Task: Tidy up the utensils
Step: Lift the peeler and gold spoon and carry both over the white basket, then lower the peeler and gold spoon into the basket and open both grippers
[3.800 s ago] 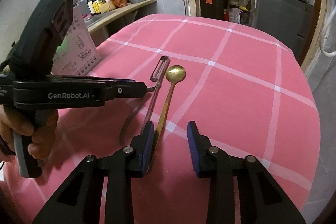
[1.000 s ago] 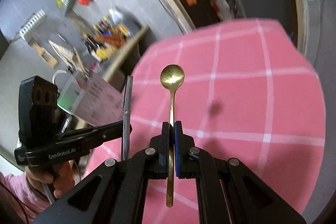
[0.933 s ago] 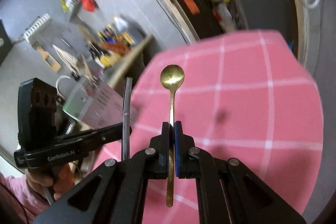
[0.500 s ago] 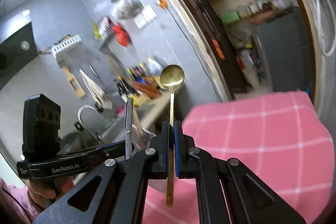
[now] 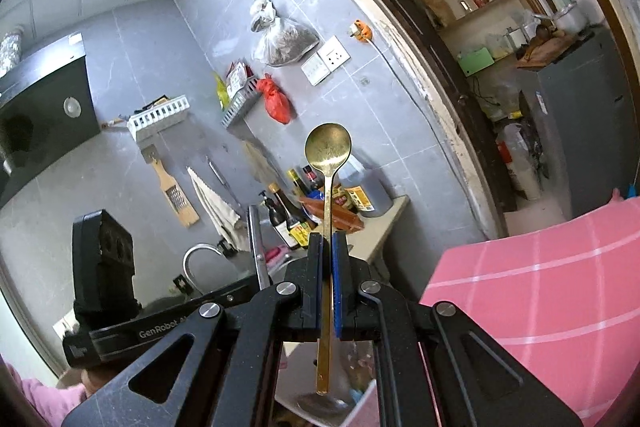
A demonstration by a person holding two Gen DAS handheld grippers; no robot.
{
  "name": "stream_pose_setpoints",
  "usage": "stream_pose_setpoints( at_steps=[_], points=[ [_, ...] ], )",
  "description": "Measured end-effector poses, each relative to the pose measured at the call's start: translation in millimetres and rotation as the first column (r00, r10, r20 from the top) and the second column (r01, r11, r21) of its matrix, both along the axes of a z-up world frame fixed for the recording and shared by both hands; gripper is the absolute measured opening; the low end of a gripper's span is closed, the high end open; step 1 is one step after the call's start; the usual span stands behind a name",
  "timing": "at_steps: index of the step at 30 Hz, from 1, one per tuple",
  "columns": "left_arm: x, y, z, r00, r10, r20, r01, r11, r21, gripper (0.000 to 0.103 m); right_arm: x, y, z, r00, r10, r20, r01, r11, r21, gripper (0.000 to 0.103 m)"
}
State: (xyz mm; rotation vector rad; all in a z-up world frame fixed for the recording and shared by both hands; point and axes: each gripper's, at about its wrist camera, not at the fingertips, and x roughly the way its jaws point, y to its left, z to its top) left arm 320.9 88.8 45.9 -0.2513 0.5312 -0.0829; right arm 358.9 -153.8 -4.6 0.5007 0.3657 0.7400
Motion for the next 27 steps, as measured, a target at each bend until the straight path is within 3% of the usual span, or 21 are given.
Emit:
stream_pose_setpoints(
  at_steps=[3, 10, 17, 27],
  points=[
    [2, 3, -12, 0.999, 0.013, 0.045, -0.015, 0.999, 0.044, 0.006, 2, 10, -18, 1.0, -0.002, -0.012, 0.002, 0.999, 0.053, 0.004],
    [-4, 9, -44, 0.996, 0.015, 0.09, -0.02, 0.998, 0.052, 0.006, -4, 25, -65, 0.998, -0.017, -0.064, 0.025, 0.991, 0.13, 0.004],
    [-10, 2, -56, 0.994, 0.0, 0.113, -0.011, 0.995, 0.095, 0.006, -12, 36, -85, 0.998, -0.034, -0.06, 0.037, 0.997, 0.064, 0.004],
    [-20, -18, -73, 0.992, -0.072, 0.105, 0.052, 0.982, 0.182, 0.006, -17, 34, -82, 1.0, -0.021, 0.017, 0.022, 0.999, -0.035, 0.004]
  ],
)
